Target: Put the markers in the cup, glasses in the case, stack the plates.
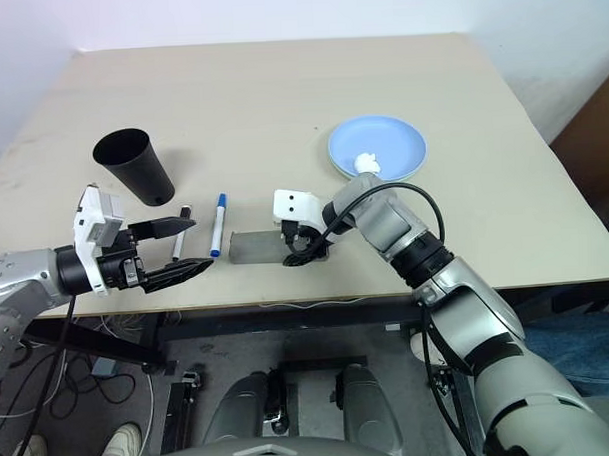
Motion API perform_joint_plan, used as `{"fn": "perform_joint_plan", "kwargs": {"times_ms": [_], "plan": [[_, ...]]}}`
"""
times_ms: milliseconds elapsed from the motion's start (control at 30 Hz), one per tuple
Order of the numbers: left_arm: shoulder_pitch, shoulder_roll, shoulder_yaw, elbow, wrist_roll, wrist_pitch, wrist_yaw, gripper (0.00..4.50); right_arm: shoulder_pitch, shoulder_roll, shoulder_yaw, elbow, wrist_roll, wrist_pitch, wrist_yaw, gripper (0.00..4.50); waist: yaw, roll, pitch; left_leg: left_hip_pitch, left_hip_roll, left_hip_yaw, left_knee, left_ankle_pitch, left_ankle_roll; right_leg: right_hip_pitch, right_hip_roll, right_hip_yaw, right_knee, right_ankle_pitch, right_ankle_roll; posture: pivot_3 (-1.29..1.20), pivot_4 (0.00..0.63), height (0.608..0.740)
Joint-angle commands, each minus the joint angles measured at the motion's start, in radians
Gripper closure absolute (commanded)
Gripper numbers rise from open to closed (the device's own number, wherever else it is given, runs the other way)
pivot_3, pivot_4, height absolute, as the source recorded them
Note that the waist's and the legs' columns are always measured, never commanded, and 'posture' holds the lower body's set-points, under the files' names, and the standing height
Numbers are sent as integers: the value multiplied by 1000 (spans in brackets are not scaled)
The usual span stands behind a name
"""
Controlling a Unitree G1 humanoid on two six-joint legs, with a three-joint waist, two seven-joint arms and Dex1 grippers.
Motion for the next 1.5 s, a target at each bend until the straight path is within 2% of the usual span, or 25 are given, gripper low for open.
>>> {"fn": "perform_joint_plan", "kwargs": {"times_ms": [33, 167, 267, 400, 600, 800, 933, 1200, 1367, 1500], "plan": [[-7, 1, 9, -2, -6, -6, -3, 0, -46, -21, -58, -40, 18, 7, 12, 1400, 0, 0, 0, 0, 0, 0, 0, 0, 0, 0, 0, 0, -1, 0, 0, 0, 150, 740], [-1, 1, 12, -5, -9, -3, -1, 0, -177, 53, -162, 148, 38, -7, -107, 1400, -12, 0, 0, -2, 0, 2, -1, 0, 0, -2, 0, 1, -2, 0, 0, 0, 150, 740], [2, 1, 10, -9, -8, -3, -1, 0, -293, 112, -207, 379, 34, -119, -178, 1400, -21, 0, 0, -1, 0, 2, -5, 1, -2, -3, 0, 0, -2, 0, 0, 0, 150, 740], [-4, 3, 9, -6, -4, -5, -2, 0, -407, 173, -206, 680, -30, -304, -265, 1400, -24, 0, 0, 0, 0, 3, -13, 4, -4, -4, 1, 0, -5, 0, 1, 0, 150, 740], [2, -1, 13, -17, -6, -5, 7, 0, -463, 226, -202, 920, -108, -492, -349, 1400, -25, 0, 0, -3, 0, 5, -15, 5, -1, -7, 1, 0, -7, 2, 4, 0, 150, 740], [19, -8, 15, -39, -13, -3, 23, 0, -483, 247, -210, 997, -175, -527, -407, 1400, -25, 0, 0, -2, 0, 6, -14, 6, 0, -6, 2, 0, -4, 2, 4, 0, 150, 740], [20, -10, 17, -41, -14, -3, 27, 0, -493, 257, -234, 1008, -181, -511, -413, 82, -25, 0, 0, 0, 0, 6, -13, 8, -1, -6, 3, 0, -1, 2, 4, 0, 150, 740], [15, -7, 20, -38, -15, -4, 32, 0, -514, 258, -307, 1002, -157, -493, -414, 32, -24, 0, 0, 0, 0, 5, -13, 11, -1, -6, 3, 0, 1, 2, 5, 0, 150, 740], [16, -3, 35, -35, -14, -4, 40, 0, -570, 225, -424, 976, -69, -451, -368, 32, -24, 0, 0, 0, 0, 5, -13, 11, -1, -6, 4, 0, 1, 3, 5, 0, 150, 740], [25, 2, 51, -28, -6, -11, 44, 0, -612, 193, -520, 925, 26, -350, -291, 32, -24, 0, 0, 0, 0, 5, -13, 11, -1, -6, 4, 0, 1, 3, 5, 0, 150, 740]]}}
